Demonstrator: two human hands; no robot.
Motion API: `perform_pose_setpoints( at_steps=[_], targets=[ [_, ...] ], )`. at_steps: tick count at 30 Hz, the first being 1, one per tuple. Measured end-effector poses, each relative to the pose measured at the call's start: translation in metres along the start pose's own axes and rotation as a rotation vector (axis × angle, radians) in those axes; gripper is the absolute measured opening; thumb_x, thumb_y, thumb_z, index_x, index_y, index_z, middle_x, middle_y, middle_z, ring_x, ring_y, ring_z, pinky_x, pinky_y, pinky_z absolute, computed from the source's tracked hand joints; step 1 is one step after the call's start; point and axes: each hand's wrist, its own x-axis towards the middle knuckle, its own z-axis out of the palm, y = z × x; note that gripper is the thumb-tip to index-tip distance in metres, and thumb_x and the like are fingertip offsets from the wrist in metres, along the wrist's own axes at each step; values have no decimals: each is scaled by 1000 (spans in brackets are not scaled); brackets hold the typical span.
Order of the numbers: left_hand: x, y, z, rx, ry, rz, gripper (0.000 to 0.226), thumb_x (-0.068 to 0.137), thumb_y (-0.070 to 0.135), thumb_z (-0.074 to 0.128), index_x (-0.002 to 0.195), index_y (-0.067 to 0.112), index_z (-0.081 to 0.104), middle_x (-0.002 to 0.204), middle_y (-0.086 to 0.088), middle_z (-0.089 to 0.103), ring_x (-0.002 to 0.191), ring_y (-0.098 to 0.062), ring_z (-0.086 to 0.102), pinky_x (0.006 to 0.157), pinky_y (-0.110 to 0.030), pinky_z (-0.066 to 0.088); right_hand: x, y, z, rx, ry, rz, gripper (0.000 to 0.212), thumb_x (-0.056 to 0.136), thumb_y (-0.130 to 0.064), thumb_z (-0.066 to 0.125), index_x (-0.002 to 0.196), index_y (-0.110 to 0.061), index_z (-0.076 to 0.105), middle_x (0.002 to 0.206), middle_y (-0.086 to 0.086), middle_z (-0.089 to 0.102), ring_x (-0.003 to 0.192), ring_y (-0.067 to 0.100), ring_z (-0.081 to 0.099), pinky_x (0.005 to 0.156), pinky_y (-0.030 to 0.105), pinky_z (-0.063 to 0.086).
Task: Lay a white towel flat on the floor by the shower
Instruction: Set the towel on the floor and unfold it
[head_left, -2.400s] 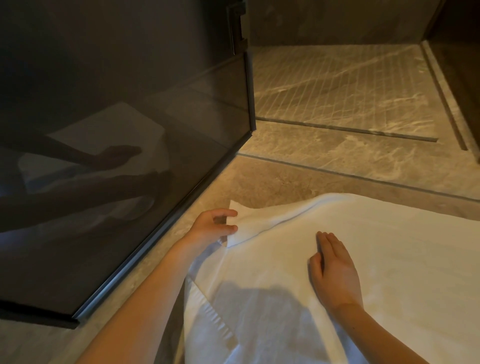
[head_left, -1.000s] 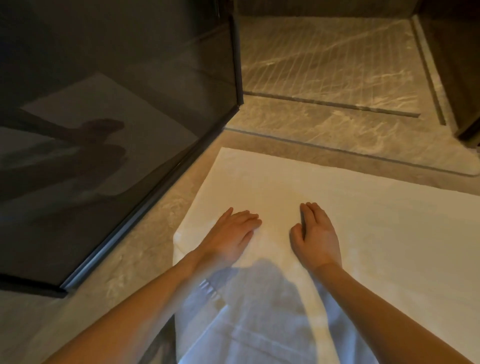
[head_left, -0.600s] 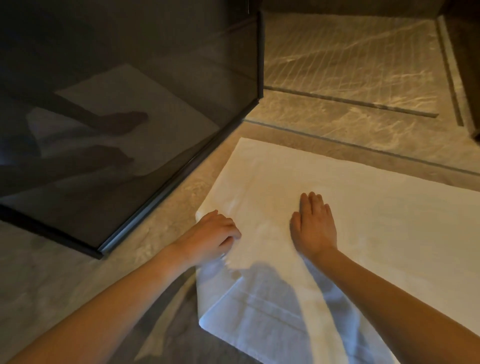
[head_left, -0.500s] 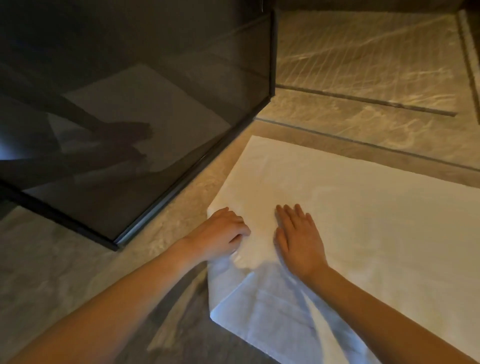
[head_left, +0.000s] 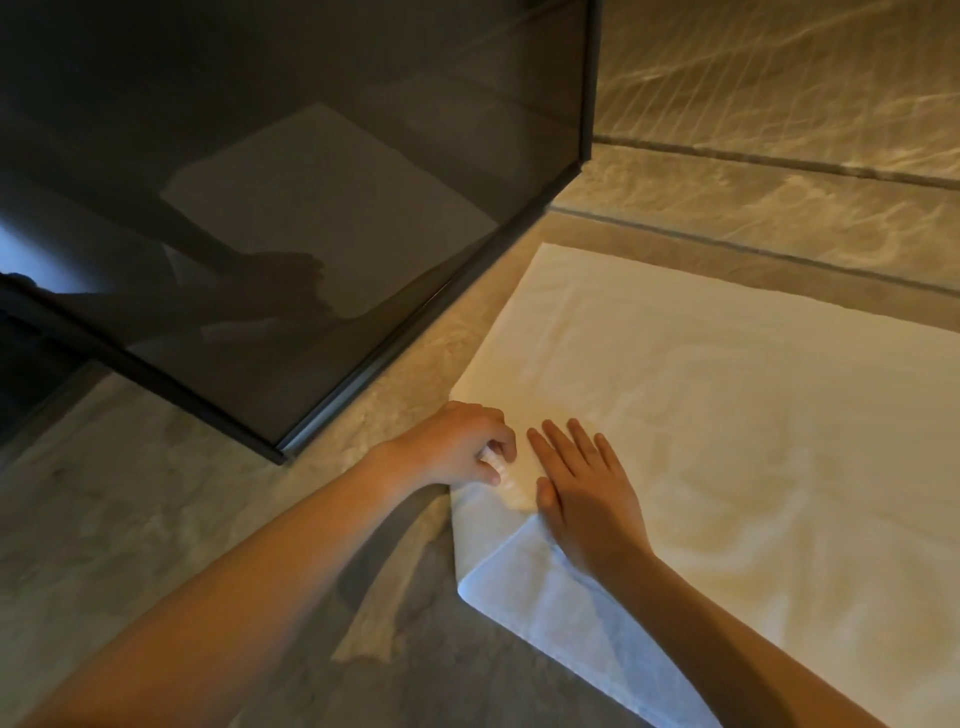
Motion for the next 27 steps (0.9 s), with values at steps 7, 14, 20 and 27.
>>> perform_pose_setpoints(
  at_steps=[7,14,20,27],
  targets=[
    [-4,-10,5,-141,7,-77,18,78,26,77,95,25,72,88,20,62,81,5,54,75,-15,39,0,1,2,-18,-33,-7,56,99,-37,15,154,-26,18,161,-3,20,150,20,9,122,37,6],
    [-34,-24,-3,-422,0,-188,11,77,34,78,81,25,75,83,13,70,82,1,62,69,-12,45,-1,2,3,18,-13,-7,58,98,-40,9,155,-28,16,161,-4,17,150,19,6,122,37,3],
    [-73,-42,4,-501,-21,-352,13,77,38,78,75,25,75,62,12,67,56,-5,61,63,-27,51,-2,3,6,37,-15,-9,55,102,-43,11,155,-31,6,163,-7,6,150,16,-5,122,37,-3],
    [-45,-7,30,-24,257,-153,48,97,45,46,141,27,46,147,12,42,135,-6,34,112,-25,24,-1,-3,2,59,14,-11,55,102,-41,16,155,-28,13,162,-5,13,150,17,2,121,35,-2]
  ],
)
